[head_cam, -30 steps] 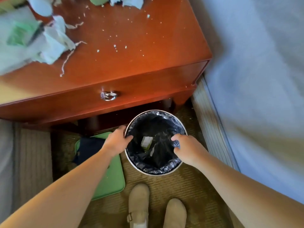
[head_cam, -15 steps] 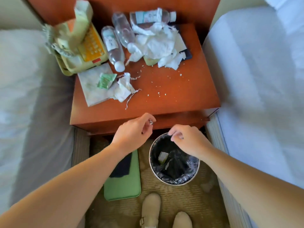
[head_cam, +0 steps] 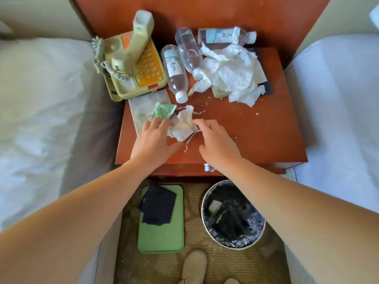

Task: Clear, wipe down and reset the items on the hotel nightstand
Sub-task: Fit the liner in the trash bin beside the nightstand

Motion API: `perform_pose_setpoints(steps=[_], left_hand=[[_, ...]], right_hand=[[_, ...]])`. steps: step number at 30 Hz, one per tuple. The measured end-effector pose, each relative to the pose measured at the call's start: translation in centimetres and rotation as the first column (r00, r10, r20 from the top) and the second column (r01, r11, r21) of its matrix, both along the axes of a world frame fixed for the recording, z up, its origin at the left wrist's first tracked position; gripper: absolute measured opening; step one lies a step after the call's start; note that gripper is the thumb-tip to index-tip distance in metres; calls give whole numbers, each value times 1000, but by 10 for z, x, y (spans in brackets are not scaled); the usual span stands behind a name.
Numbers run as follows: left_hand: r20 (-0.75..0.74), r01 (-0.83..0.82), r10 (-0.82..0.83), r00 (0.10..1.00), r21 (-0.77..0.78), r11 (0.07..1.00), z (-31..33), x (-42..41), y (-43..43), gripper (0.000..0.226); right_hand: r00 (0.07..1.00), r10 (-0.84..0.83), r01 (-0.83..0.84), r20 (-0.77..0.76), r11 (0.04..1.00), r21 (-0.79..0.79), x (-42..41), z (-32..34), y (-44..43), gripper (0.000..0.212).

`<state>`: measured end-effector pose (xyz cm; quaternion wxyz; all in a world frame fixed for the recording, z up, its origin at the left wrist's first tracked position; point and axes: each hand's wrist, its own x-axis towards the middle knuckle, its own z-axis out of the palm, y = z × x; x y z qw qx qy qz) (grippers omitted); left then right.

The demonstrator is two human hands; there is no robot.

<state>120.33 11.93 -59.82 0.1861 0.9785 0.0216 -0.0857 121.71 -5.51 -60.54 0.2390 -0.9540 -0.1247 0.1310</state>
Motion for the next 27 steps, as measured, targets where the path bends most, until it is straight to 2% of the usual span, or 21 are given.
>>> perform_pose_setpoints(steps=[3,6,10,13,18,23,27], left_hand=[[15,76,-76,997,32,997,-9,-2,-4,56],[72,101,-105,992,56,993,-17,3,-9,50],[148,120,-127,981,58,991,-23,9,-13,29],[190,140,-155,969,89,986,-24,12,-17,16],[213,164,-186,959,117,980,-19,17,-31,9],[254,191,-209,944,95,977,-14,21,-56,9],[224,262,-265,938,44,964,-15,12,-79,8]], right_hand=[[999,9,-8,49,1000,-7,5,-10,8,60],[997,3,-6,74,999,34,16,-16,9,39],[994,-29,23,102,998,59,28,-18,4,13],[992,-19,16,122,1000,25,28,-18,-1,12],[988,-9,14,157,999,-33,26,-14,-18,17],[982,-77,85,170,996,-37,19,-6,-52,19],[979,-154,158,132,987,-27,6,-4,-81,20]])
